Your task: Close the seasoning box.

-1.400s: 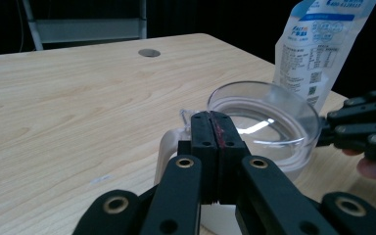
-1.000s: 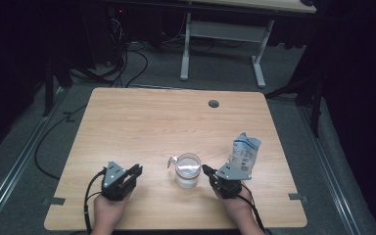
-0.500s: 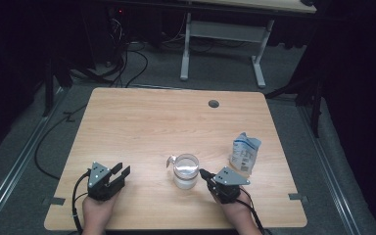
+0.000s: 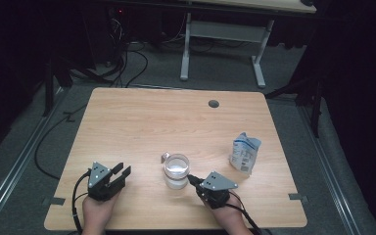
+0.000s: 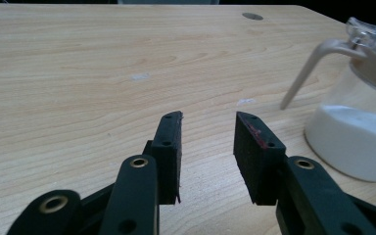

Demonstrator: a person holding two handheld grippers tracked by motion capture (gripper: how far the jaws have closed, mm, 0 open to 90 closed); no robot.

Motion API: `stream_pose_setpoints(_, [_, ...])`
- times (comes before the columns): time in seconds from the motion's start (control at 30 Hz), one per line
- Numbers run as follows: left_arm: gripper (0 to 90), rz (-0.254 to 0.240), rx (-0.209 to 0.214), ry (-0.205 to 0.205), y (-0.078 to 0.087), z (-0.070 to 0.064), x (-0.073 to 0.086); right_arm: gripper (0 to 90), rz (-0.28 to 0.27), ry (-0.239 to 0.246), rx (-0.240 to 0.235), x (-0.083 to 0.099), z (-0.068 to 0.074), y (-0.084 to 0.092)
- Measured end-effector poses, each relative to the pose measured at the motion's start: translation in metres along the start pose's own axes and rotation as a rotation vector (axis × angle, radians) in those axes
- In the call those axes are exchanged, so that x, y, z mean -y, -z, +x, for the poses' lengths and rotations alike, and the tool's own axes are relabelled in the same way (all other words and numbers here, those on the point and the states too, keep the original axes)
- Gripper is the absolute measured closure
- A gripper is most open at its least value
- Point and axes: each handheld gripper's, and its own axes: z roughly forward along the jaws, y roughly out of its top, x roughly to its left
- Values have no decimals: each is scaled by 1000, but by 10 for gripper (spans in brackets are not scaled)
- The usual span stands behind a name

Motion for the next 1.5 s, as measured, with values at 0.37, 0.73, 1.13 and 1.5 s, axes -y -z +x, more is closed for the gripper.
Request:
stream_pose_setpoints(0.37, [649, -1, -4, 11, 1, 1, 0, 900, -18, -43, 71, -4, -20, -10])
stream_pose_setpoints(0.73, [669, -1, -24, 26, 4, 8, 0, 900, -40, -12, 7, -8, 0, -9])
stream_pose_setpoints(1.13, [670, 3, -19, 31, 4, 9, 2, 886, -48, 22, -48, -13, 18, -12])
stream_pose_setpoints(1.5, [669, 7, -21, 24, 3, 9, 2, 772, 42, -99, 135, 39, -52, 22])
